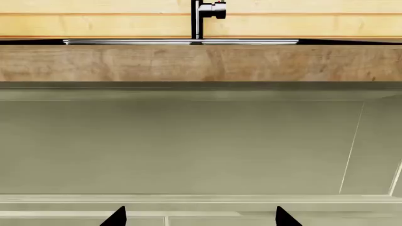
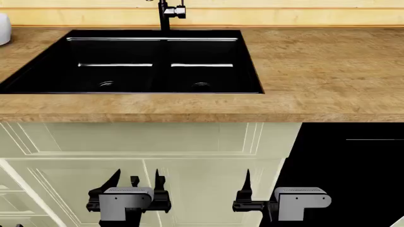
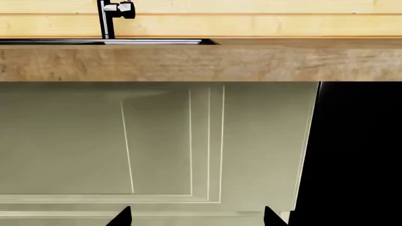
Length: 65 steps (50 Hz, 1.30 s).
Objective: Stack the bowls in the sink.
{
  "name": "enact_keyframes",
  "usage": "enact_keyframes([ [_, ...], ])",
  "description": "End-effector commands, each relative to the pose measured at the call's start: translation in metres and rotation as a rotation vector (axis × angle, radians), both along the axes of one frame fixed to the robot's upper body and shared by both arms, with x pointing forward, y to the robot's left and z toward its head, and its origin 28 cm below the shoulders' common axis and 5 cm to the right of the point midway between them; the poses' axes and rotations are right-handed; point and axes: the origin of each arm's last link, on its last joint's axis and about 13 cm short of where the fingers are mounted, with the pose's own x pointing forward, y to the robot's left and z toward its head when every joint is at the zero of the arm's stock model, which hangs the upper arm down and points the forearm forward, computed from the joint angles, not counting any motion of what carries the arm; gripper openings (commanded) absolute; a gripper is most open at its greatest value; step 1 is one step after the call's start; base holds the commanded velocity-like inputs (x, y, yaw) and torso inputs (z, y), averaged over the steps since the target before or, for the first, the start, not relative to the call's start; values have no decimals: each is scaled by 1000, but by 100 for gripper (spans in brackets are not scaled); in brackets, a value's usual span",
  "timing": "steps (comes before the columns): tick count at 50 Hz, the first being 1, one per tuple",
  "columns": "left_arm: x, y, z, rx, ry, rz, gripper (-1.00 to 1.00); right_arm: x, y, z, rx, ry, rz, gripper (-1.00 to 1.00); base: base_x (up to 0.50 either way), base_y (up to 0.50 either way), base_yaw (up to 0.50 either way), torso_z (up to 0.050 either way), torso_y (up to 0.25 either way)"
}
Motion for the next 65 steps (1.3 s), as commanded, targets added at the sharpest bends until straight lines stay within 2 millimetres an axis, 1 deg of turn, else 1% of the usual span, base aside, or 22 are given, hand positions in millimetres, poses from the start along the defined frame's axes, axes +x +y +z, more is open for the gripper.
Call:
enact_keyframes([
  [1,-1,0,0,-16,3,1,100,0,1,0,-3,5,-1,100,0,0,0,0,0],
  [8,-6,-2,0,-30,4,-10,100,-4,-1,-2,-28,21,-4,100,0,0,0,0,0],
  [13,-8,-3,0,-32,5,-16,100,-8,-3,-1,1,25,4,100,0,66,0,0,0],
  [44,-7,-3,1,-46,13,-24,100,-10,-2,1,1,22,30,100,-19,500,0,0,0],
  [65,-7,-3,0,-52,14,-23,100,-7,-2,-1,-5,21,36,100,0,500,0,0,0],
])
